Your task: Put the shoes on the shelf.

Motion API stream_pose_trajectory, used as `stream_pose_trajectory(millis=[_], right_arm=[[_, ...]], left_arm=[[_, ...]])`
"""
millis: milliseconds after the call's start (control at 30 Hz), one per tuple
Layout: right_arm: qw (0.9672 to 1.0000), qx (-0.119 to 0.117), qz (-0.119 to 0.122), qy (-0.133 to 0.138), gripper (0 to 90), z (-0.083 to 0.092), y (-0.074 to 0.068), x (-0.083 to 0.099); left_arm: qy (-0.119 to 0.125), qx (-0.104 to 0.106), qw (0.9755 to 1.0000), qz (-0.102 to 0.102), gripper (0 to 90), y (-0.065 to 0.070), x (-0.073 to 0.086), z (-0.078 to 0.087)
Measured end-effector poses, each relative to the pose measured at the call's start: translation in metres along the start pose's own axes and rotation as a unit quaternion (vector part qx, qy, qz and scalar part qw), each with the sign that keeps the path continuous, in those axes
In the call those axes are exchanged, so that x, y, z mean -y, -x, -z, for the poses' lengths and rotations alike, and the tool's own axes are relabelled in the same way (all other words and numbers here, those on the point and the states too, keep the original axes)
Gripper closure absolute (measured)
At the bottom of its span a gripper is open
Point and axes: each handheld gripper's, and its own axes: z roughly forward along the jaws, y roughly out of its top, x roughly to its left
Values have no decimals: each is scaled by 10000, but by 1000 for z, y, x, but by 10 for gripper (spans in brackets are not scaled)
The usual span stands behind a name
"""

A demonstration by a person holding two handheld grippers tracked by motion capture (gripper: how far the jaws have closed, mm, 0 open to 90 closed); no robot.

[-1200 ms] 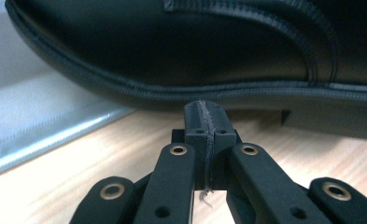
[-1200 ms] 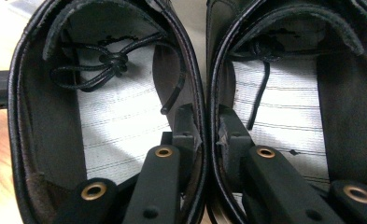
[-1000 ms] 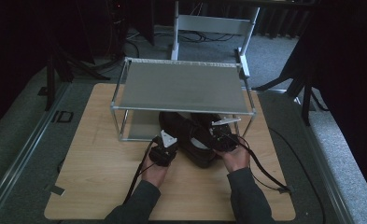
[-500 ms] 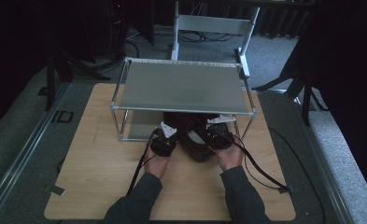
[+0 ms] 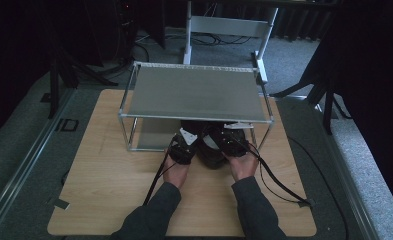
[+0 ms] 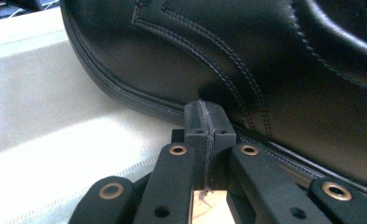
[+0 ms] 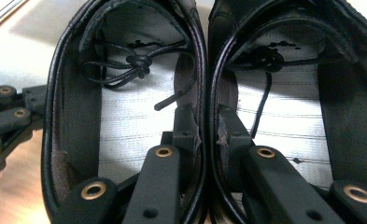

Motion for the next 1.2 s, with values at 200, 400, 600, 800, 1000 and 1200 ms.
stream_pose_trajectory(millis=[200, 400, 600, 800, 1000, 1200], right_arm=[[9997, 89, -156, 152, 802, -4, -1, -1], [9988, 179, -328, 301, 801, -9, -5, 2], [9968, 279, -573, 473, 801, -15, -9, 3], [9946, 392, -712, 646, 801, -20, -14, 6], [9935, 450, -809, 655, 800, -23, -14, 7], [9927, 499, -829, 725, 800, -23, -15, 7]], left_arm=[[46, -103, 9999, 121, 900, -1, -1, -3], [110, -131, 9998, 66, 900, 0, -3, -6], [168, -206, 9996, 74, 900, -4, -4, -11], [168, -286, 9994, 17, 900, -6, -6, -17], [195, -326, 9993, -7, 900, -5, -7, -23], [241, -365, 9990, -23, 900, -4, -8, -24]])
